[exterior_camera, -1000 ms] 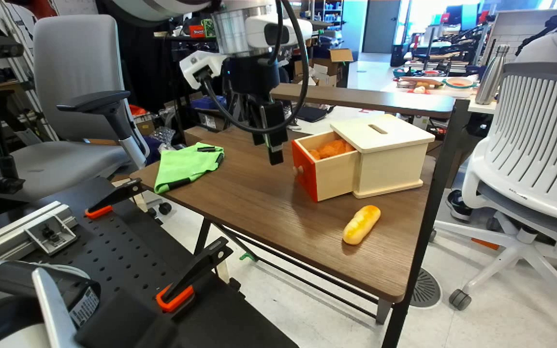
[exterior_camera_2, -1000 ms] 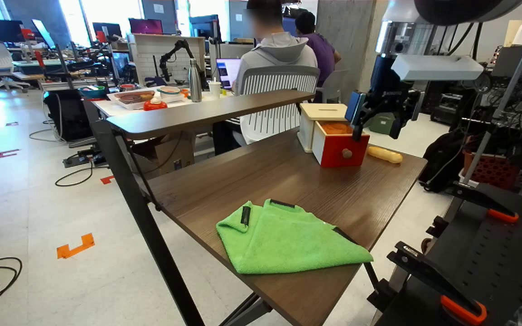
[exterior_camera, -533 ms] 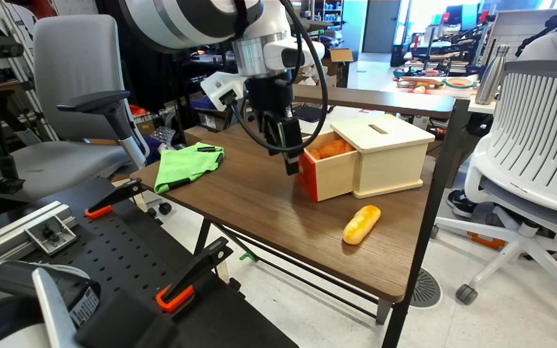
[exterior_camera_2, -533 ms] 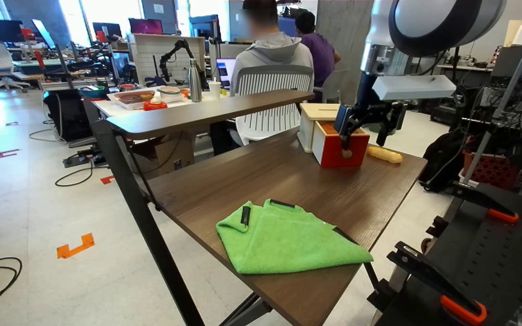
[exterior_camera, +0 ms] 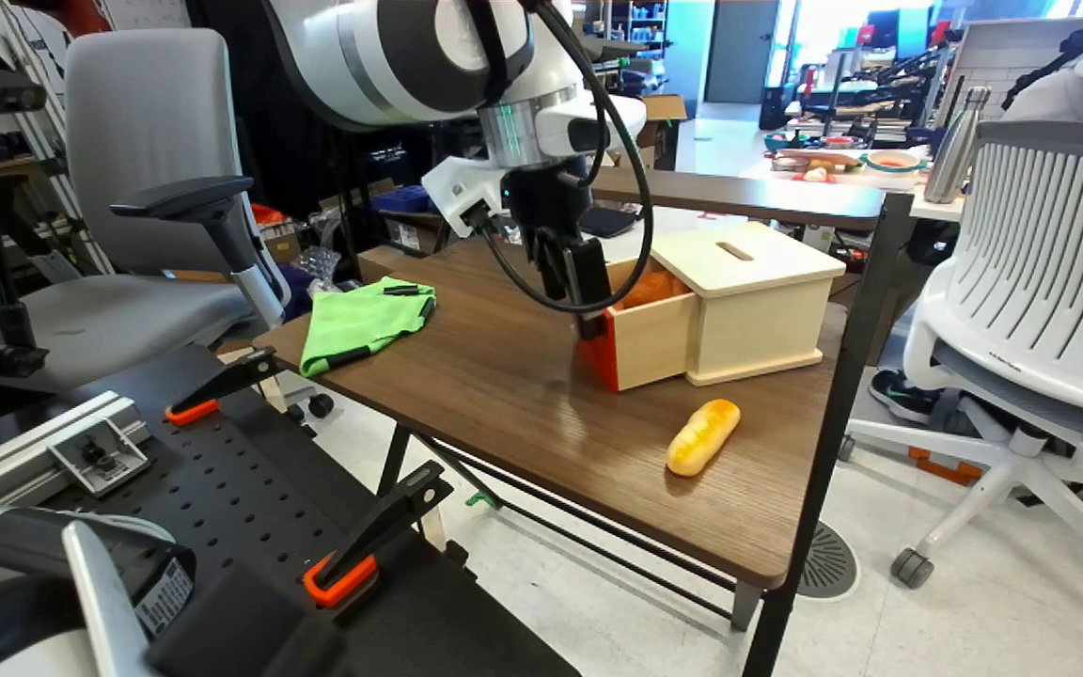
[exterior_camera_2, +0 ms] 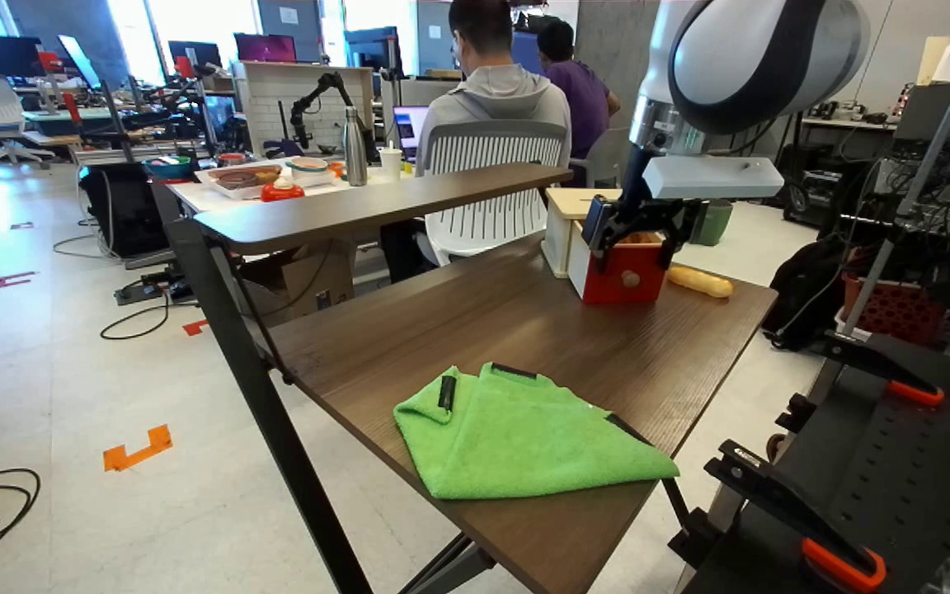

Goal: Close the drawer

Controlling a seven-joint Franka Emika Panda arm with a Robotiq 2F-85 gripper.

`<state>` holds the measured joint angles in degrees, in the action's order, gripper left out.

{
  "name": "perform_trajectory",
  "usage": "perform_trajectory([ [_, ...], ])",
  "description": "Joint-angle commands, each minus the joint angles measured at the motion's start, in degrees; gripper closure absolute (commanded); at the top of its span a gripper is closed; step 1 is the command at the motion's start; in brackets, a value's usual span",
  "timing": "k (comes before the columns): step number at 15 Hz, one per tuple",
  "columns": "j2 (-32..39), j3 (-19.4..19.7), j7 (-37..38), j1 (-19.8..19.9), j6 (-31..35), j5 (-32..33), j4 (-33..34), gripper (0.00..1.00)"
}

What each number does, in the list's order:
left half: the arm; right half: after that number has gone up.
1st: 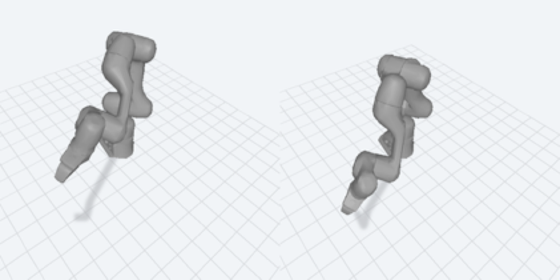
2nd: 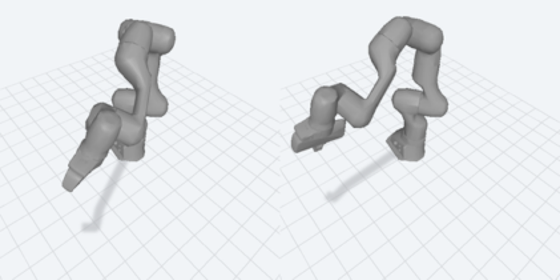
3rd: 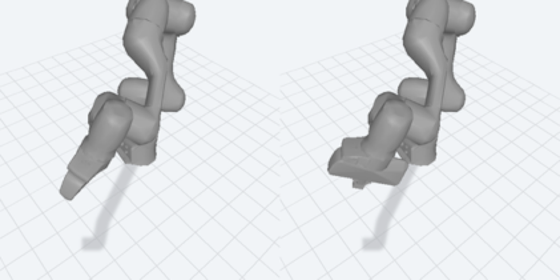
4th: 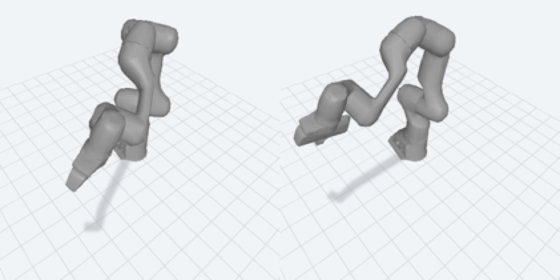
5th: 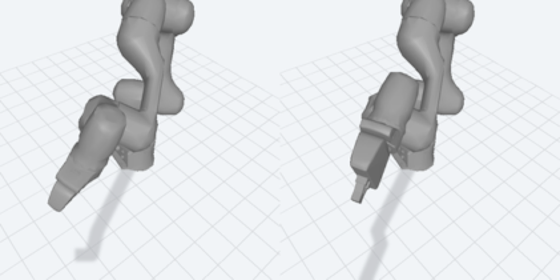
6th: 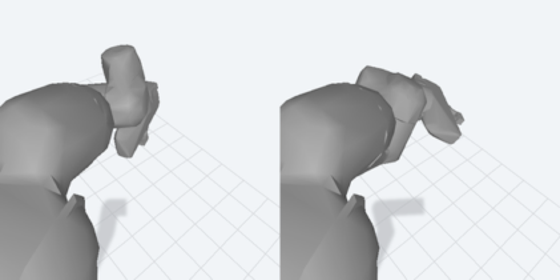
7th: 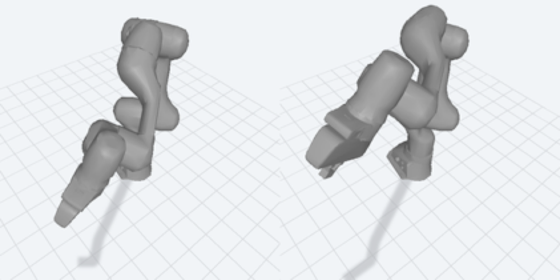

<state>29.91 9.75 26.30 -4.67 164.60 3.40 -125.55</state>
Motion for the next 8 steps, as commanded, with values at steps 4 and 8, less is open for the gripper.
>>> perform_trajectory([
  [4,2.88,1.11,-0.3,-1.02,2.0,-4.38,4.13,0.0],
  [8,3.33,2.01,-0.04,-1.21,2.37,-5.25,5.74,0.0],
])
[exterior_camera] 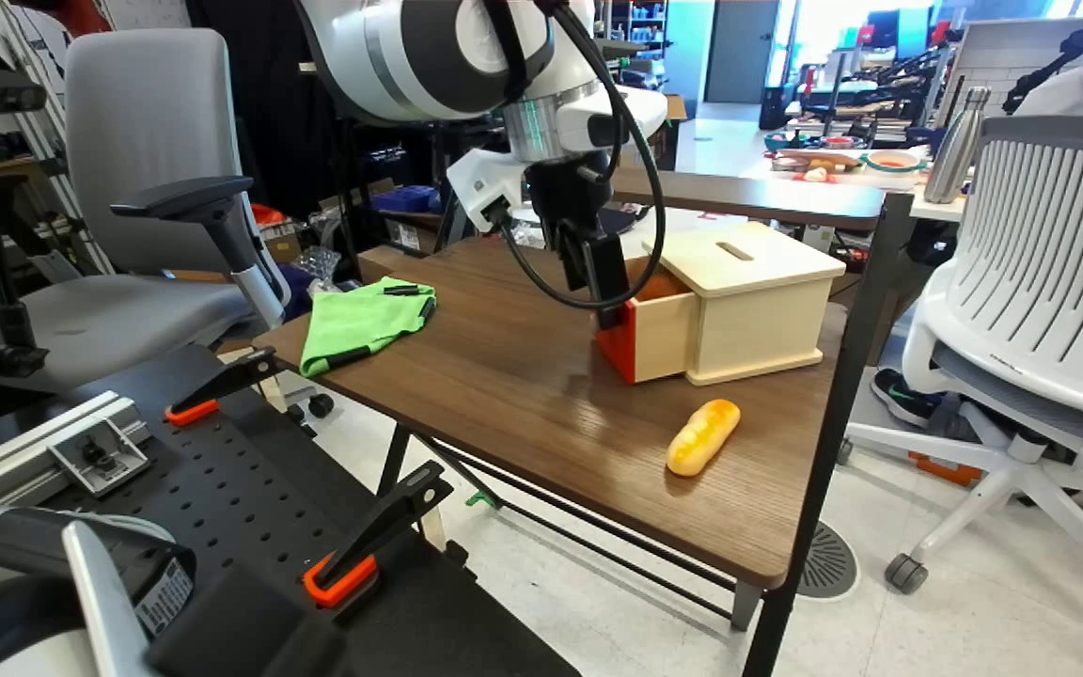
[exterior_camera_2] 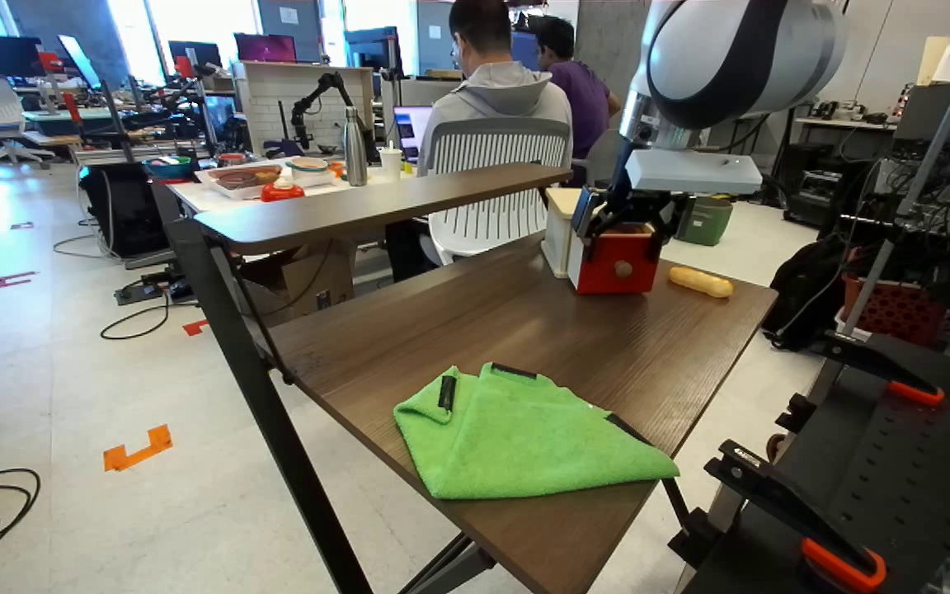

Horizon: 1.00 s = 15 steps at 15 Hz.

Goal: Close the drawer

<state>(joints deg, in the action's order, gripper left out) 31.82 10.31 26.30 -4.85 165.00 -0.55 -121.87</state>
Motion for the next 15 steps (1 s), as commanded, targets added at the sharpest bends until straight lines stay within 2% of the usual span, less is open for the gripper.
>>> perform_trajectory([
  [1,1.51,1.5,-0.01,-0.81,1.88,-1.61,2.66,0.0],
  [15,8.19,6.6,1.94,-2.35,2.86,-1.89,9.54,0.0],
])
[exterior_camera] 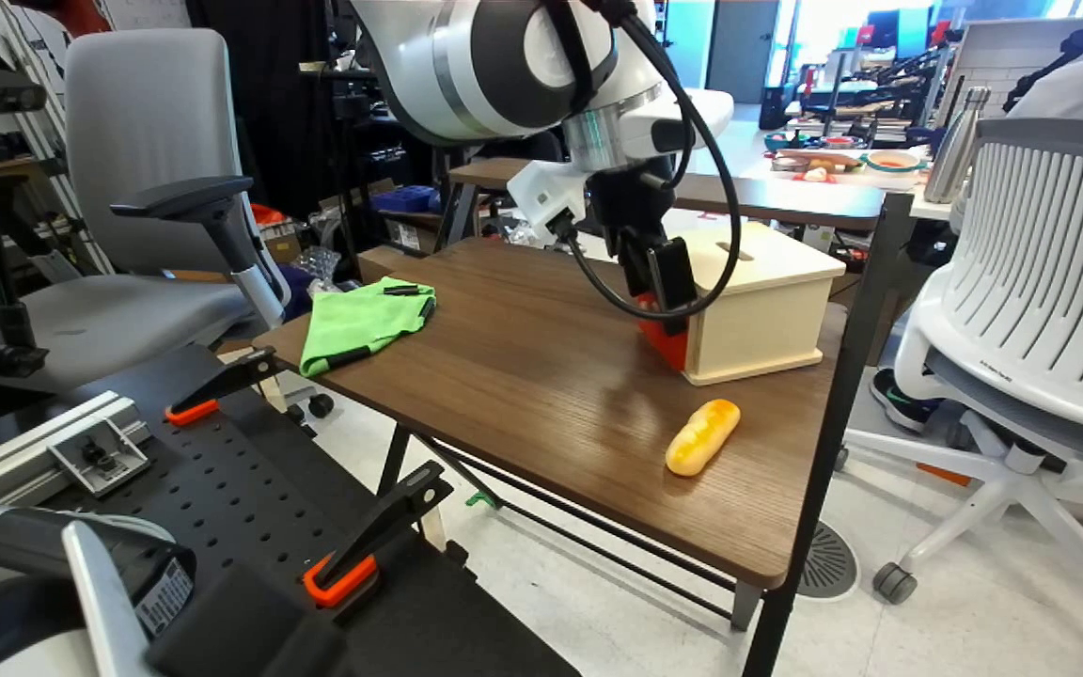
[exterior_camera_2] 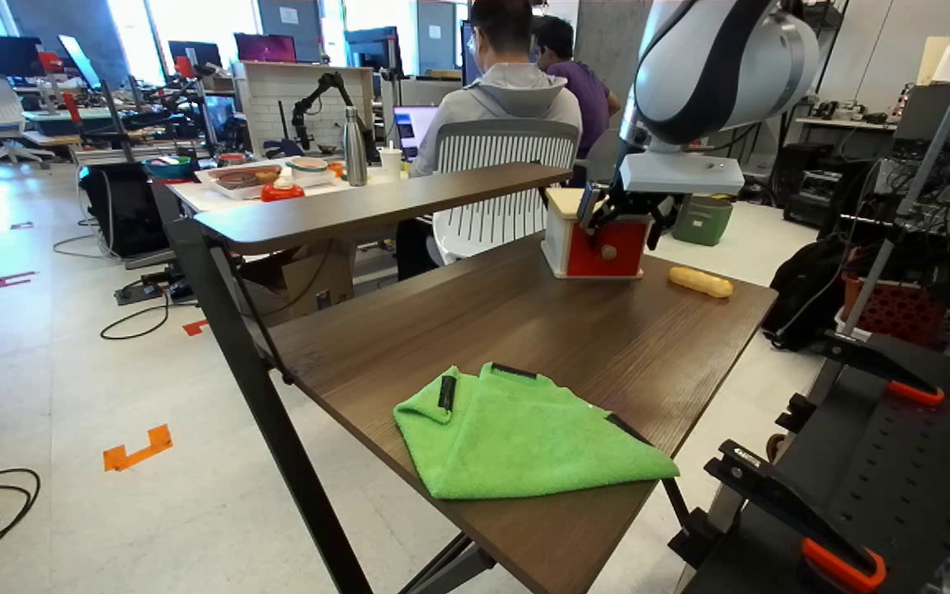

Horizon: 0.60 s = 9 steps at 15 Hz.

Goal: Close the drawer

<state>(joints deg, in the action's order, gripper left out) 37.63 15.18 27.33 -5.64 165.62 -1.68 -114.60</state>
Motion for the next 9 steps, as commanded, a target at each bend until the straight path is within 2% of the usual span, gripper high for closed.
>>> perform_trajectory([
  [1,2.69,1.87,0.89,-1.69,2.51,-0.85,2.59,0.0],
  [9,2.76,2.06,0.43,-2.14,3.6,-1.33,2.63,0.0],
])
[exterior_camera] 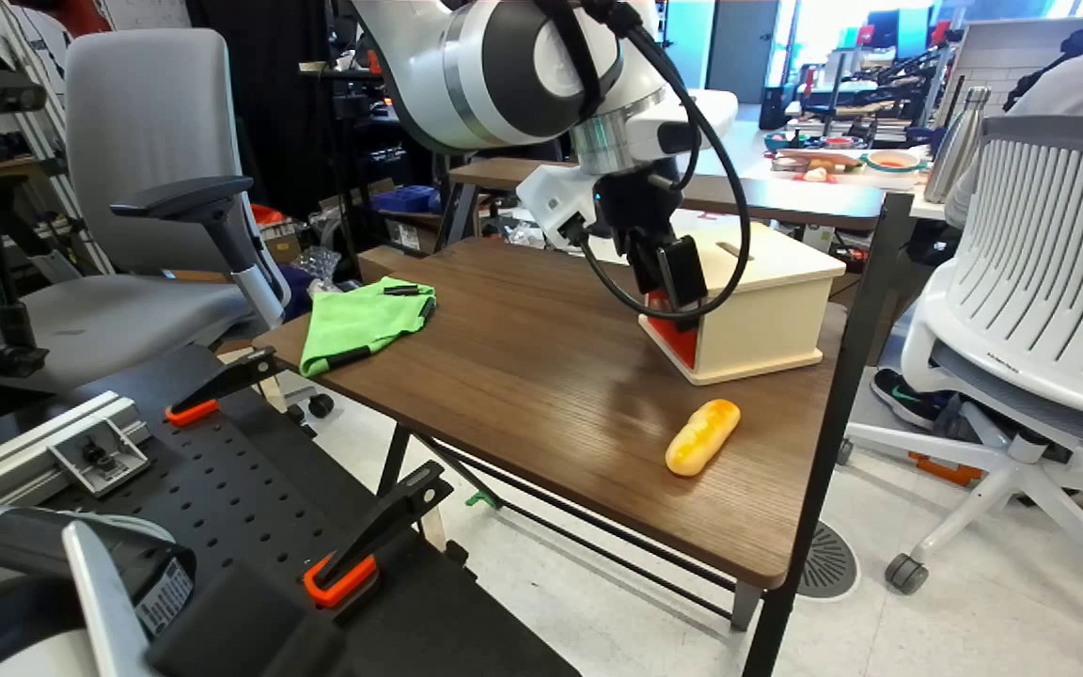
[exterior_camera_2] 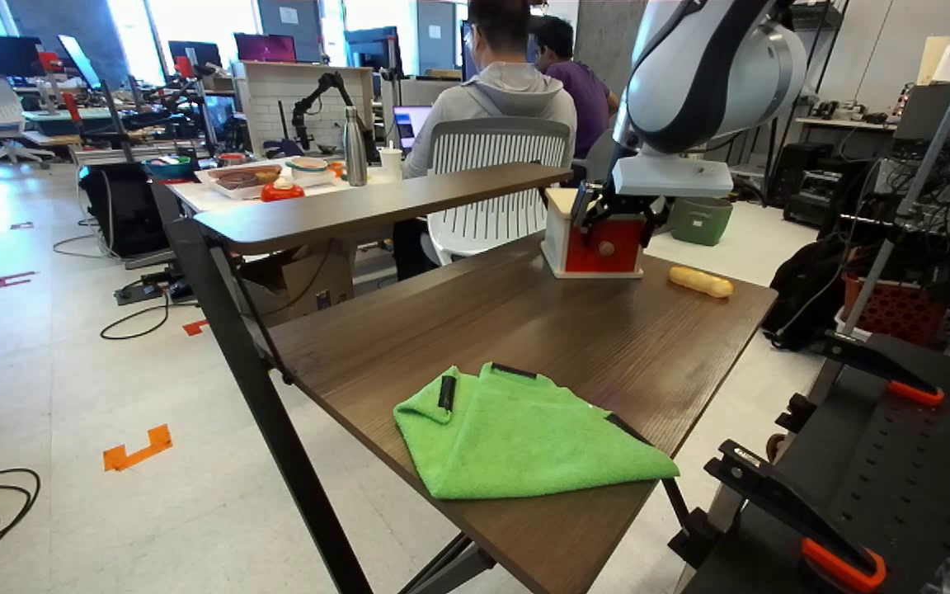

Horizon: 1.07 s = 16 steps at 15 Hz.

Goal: Close the drawer

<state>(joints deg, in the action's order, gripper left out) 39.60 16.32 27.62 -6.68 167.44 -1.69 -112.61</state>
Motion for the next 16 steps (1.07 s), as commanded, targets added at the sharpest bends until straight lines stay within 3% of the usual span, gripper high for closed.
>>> perform_trajectory([
  [1,0.51,0.52,-0.11,-0.8,1.38,-1.57,0.41,0.0],
  [9,-4.17,0.39,-1.77,-1.88,0.85,-0.56,-6.31,0.0],
  [15,-15.36,-0.18,-5.68,-4.58,-1.16,2.09,-19.48,0.0],
  [16,-9.24,-0.26,-3.85,-3.53,-0.07,0.75,-13.52,0.0],
])
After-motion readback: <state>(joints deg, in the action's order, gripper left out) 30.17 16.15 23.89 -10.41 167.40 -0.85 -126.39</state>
